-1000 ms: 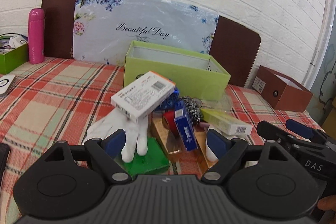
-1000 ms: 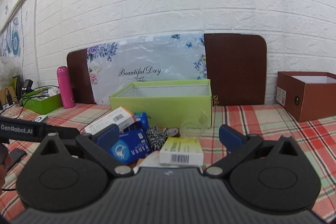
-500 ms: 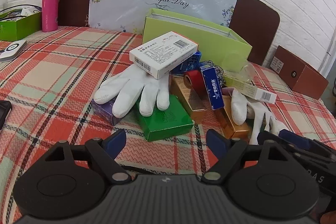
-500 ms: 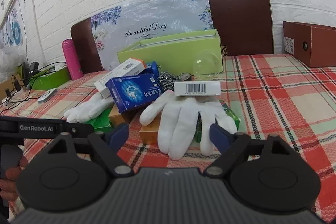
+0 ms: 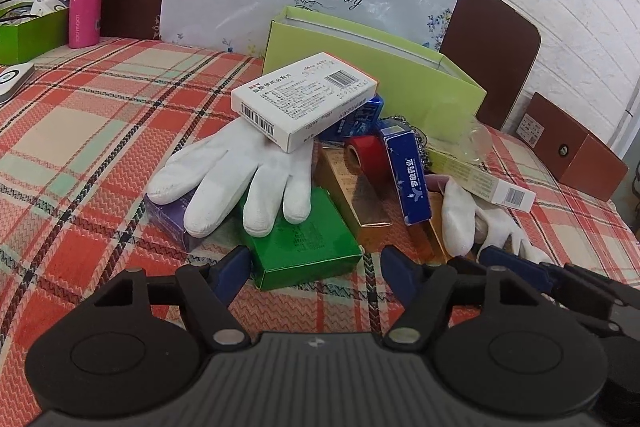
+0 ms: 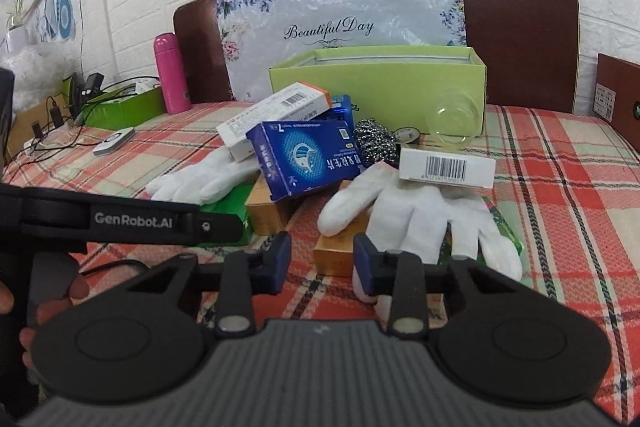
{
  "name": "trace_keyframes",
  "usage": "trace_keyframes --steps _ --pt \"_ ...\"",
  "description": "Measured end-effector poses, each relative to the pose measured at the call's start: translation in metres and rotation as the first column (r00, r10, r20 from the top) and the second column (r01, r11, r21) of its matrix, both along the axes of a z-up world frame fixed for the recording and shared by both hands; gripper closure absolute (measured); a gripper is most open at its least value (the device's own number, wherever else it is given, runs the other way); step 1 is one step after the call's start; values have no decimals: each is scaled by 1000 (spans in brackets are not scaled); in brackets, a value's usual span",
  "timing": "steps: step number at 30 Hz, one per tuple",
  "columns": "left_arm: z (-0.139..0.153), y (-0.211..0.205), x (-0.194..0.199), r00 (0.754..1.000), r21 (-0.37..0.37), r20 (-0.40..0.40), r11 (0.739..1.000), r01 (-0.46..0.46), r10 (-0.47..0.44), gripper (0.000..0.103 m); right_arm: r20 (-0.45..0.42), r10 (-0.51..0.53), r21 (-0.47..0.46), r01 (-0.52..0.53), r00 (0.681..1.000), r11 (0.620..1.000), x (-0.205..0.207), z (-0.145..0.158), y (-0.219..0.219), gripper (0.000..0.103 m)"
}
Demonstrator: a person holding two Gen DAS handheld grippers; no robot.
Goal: Organize objects
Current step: 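Return both tools to the pile and reach toward the green and gold boxes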
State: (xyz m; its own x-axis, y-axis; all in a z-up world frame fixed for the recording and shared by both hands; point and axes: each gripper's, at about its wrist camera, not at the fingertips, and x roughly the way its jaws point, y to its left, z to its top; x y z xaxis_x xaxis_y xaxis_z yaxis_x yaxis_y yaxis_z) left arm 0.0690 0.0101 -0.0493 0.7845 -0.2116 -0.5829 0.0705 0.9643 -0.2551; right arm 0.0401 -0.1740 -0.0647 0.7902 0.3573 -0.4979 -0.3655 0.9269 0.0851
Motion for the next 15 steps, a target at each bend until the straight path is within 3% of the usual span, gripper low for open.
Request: trace_keyframes --steps 2,5,8,15 --pt "-2 -2 6 1000 12 0 1000 -13 13 29 -4 -36 -26 36 999 999 8 -3 0 69" --pt "-5 -4 16 1000 26 8 1000 -18 18 29 -30 -37 12 37 999 999 15 -6 -3 68" --pt "-6 -7 21 1000 60 18 998 -4 3 32 -22 -24 -27 23 999 999 17 -9 5 68" --pt "-2 -2 -2 995 97 1 991 97 -98 33 -41 36 -54 -38 999 998 3 -7 6 69"
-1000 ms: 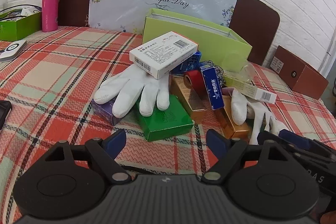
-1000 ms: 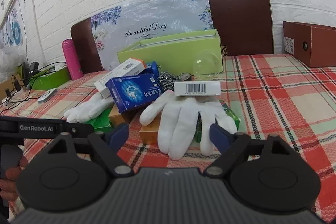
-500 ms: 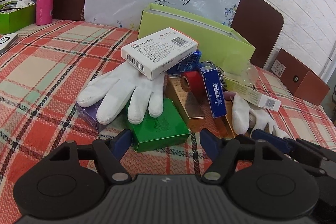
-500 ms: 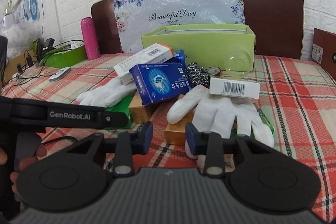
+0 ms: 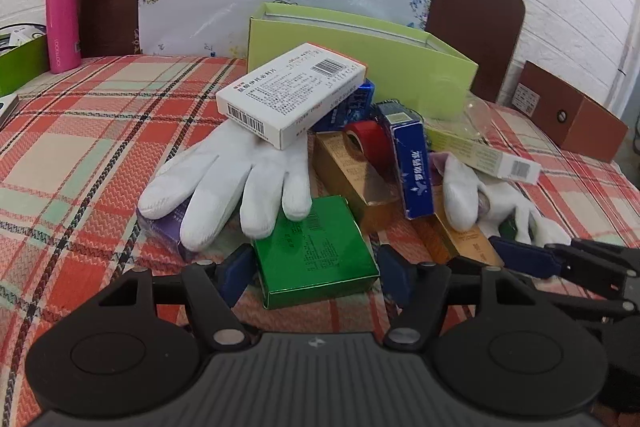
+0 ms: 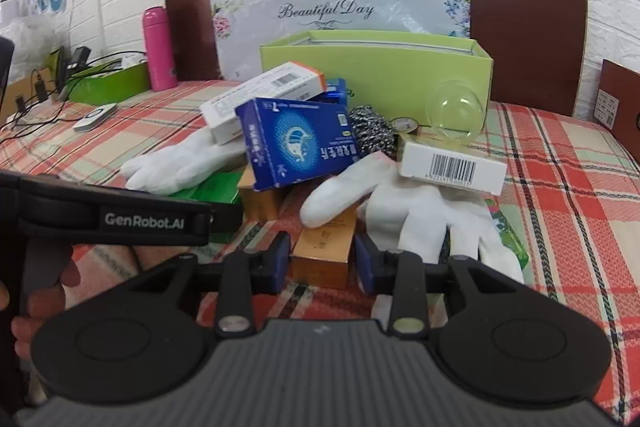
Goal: Organize objects
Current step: 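Return both tools to the pile and reach toward the green and gold boxes, then grasp green box with left tool while right tool grasps gold box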
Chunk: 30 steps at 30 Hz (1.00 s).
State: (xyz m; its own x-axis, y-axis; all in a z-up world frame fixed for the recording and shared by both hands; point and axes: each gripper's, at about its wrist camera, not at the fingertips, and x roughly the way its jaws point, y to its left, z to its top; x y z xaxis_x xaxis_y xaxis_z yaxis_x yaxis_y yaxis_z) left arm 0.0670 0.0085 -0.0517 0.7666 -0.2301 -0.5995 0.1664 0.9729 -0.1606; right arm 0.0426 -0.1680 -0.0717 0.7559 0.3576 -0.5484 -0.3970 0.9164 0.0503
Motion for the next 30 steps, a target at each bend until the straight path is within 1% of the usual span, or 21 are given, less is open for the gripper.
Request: trace_keyframes --steps 3,4,7,9,11,12,14,18,21,24,30 --pt "2 4 -23 995 15 -15 995 94 -94 32 -35 51 12 -50 998 999 -18 3 -12 69" --pt "2 4 -31 994 17 -17 994 107 -106 32 -46 61 17 -60 997 998 -25 4 -17 69" --pt "3 3 -41 996 28 -14 996 85 -84 29 -67 64 7 -64 996 998 -39 5 -27 69" --pt "5 -2 -39 998 30 -7 997 66 -66 26 -46 48 10 -47 998 999 -42 9 -29 68" --pt "6 -8 -34 999 43 -16 998 47 -47 26 -31 47 17 -46 998 999 -43 12 -27 66" --pt "7 -11 -32 999 53 -17 998 45 -44 27 -28 47 14 -46 999 999 -42 13 -24 64" --pt "7 -13 -31 998 58 -16 997 60 -59 39 -28 48 6 -48 998 999 -40 12 -20 63" --pt "6 -12 -31 998 37 -16 997 64 -63 39 -40 36 -9 -37 999 999 -35 7 -16 62" --pt "5 -14 -31 998 48 -11 997 58 -58 37 -49 27 -15 -28 998 999 -31 4 -15 62" --pt "4 -15 -29 998 60 -18 996 66 -65 37 -50 24 -17 -25 998 1000 -28 2 -14 62" --pt "1 -15 -26 999 74 -19 996 50 -49 37 -54 19 -10 -20 998 1000 -20 0 -11 62"
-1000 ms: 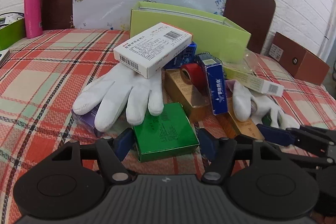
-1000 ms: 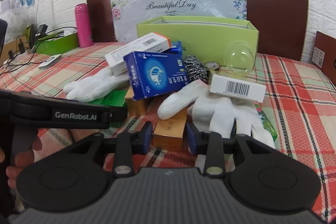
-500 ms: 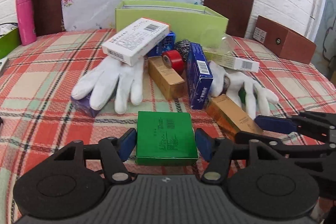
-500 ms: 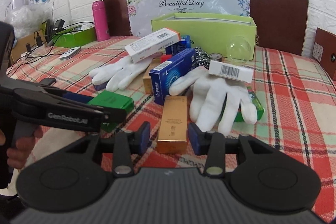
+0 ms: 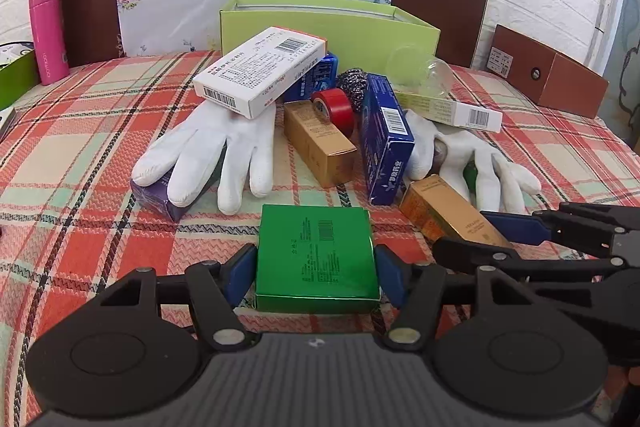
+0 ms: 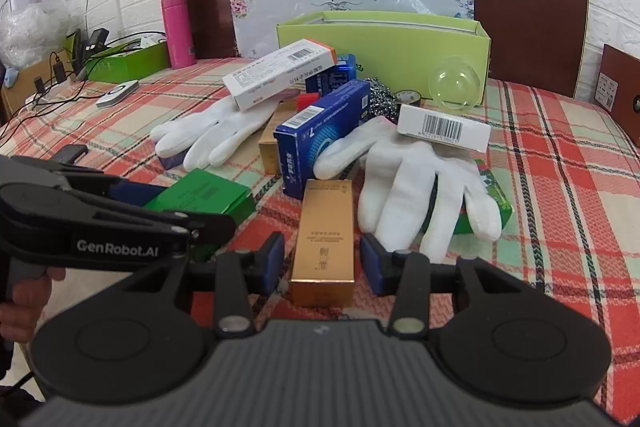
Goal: Organize objects
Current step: 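Grasp green box with left tool while right tool grasps gold box, then lower green box into lime box with left tool while right tool drops gold box in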
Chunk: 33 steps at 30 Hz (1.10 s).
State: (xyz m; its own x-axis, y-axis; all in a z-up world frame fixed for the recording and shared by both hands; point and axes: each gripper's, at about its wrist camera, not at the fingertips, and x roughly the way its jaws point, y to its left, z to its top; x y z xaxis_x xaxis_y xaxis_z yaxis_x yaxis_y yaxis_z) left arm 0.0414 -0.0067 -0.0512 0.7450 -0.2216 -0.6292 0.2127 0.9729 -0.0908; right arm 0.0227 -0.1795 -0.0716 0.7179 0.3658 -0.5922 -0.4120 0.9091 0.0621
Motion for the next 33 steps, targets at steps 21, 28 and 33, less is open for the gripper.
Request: trace_keyframes --steps 21,28,33 --pt "31 12 -4 996 -85 48 993 77 -73 40 -9 37 90 -36 999 995 -5 15 -13 72" --pt "76 20 10 985 -124 143 985 118 -100 40 78 64 173 -77 995 982 -1 55 -25 72" --pt "107 20 37 971 -125 214 984 131 -102 40 159 29 178 -57 987 982 25 87 -33 72"
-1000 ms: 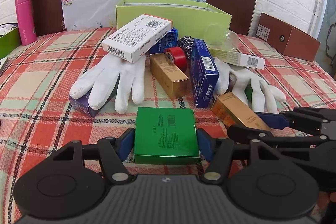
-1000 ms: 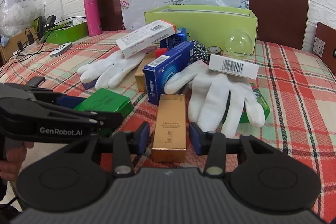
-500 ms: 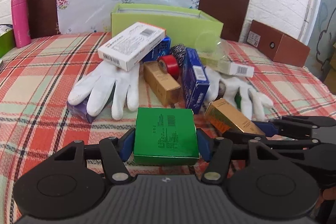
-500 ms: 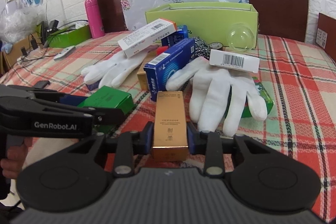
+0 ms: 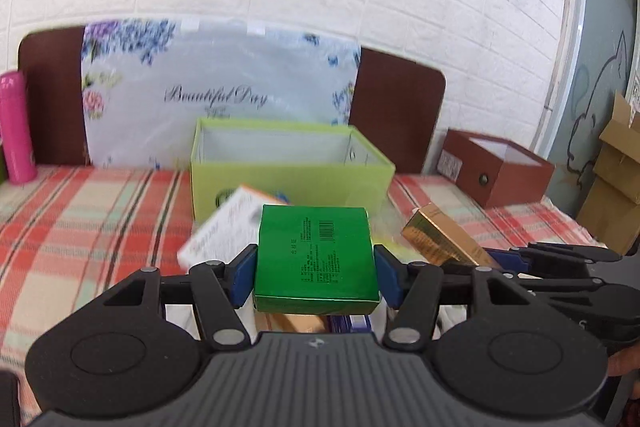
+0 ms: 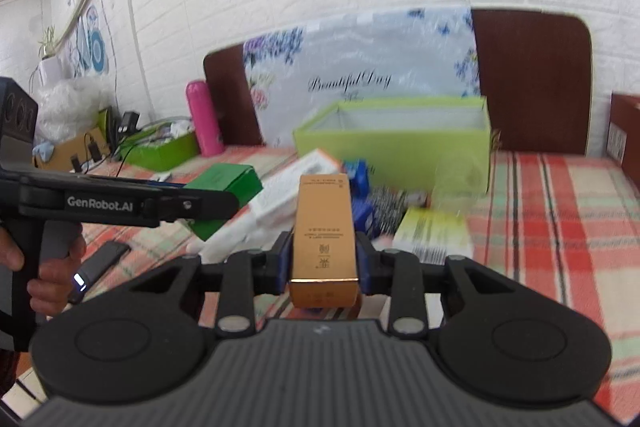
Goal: Organize objects
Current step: 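Lower green box into lime box with left tool while right tool drops gold box in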
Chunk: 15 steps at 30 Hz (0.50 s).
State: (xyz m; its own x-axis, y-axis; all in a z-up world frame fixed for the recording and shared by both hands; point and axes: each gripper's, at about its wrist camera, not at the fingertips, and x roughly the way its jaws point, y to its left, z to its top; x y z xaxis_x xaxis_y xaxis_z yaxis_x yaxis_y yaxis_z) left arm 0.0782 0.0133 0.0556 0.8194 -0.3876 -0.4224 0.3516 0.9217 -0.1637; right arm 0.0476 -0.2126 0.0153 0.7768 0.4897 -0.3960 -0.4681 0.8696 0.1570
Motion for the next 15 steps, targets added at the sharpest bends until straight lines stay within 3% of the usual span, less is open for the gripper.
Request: trace_keyframes --steps 3,6,12,15 --pt "12 -4 27 999 18 35 999 -34 34 40 42 -28 -27 29 999 999 26 15 0 72" --pt "20 -4 65 998 -8 17 998 -58 58 40 68 -69 -51 73 995 996 60 25 2 72" --pt "27 -20 146 995 -8 -12 995 -99 98 40 -6 -131 -29 131 991 991 157 28 -3 72" --pt "26 -31 187 994 2 -47 995 -98 98 40 -17 -177 -70 176 984 982 204 23 -1 72"
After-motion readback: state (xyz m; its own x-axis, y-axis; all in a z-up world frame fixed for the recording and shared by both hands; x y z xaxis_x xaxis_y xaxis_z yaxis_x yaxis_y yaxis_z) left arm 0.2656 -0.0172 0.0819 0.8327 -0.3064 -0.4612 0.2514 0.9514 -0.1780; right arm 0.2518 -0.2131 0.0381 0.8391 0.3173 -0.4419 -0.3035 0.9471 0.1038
